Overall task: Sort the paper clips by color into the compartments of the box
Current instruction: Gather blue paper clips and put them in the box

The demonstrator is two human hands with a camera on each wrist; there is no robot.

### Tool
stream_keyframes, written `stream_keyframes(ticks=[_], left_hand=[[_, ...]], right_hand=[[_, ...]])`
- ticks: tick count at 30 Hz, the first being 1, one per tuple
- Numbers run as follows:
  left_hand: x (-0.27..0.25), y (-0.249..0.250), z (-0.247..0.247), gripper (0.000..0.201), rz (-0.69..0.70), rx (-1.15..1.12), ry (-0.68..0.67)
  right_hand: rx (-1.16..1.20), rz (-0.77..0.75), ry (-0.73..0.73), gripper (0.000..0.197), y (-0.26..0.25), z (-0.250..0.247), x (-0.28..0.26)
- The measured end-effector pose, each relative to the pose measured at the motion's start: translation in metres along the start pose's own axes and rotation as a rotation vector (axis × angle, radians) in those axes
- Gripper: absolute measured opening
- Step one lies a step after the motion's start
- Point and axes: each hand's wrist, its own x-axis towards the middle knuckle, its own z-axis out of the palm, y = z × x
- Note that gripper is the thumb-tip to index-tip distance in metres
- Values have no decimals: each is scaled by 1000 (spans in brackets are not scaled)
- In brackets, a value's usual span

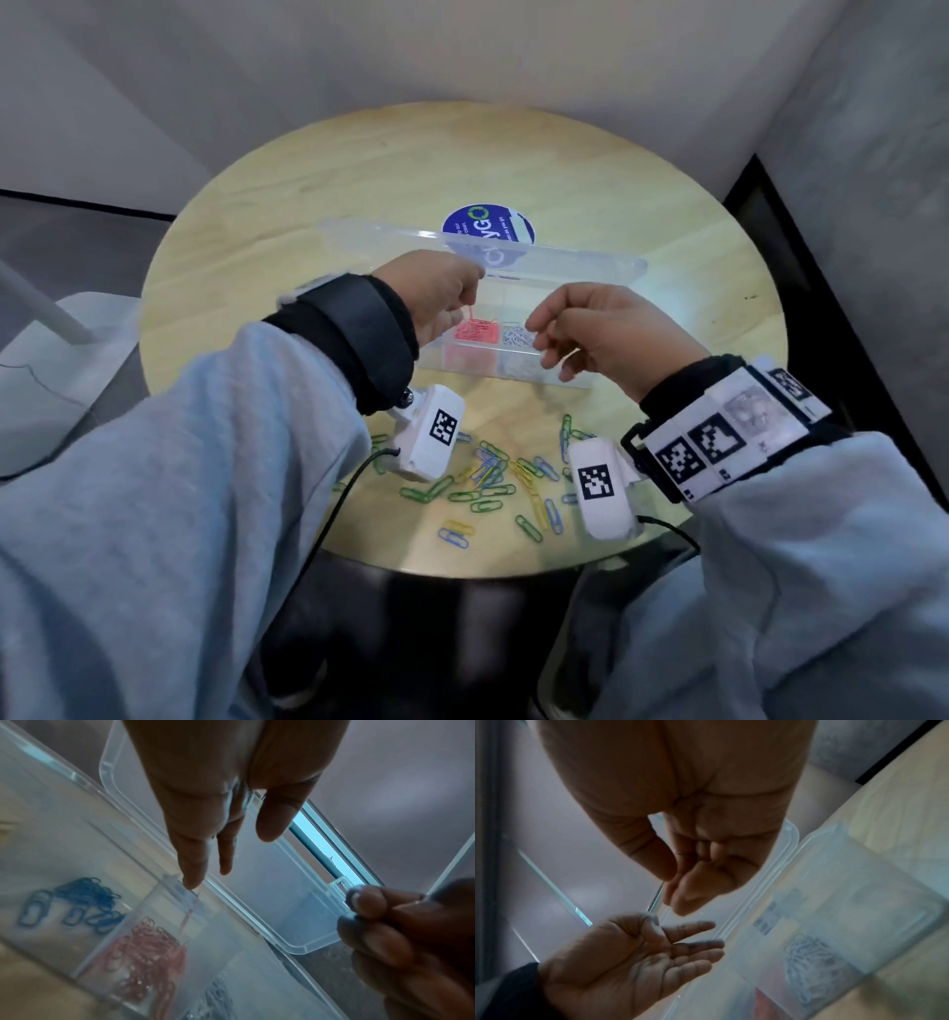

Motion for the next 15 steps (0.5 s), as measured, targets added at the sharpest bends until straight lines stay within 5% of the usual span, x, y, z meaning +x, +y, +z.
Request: stream_keyframes(ticks=[7, 10, 15], left_hand=[[-27, -5, -10, 24, 122, 348, -88], [-43, -18, -12, 23, 143, 726, -152], [-57, -38, -15, 29, 135, 1421, -50]], right_hand=[[-560, 106, -78, 17, 13, -18, -19], [-714, 158, -70, 6, 20, -22, -27], [-933, 216, -77, 10, 35, -19, -36]])
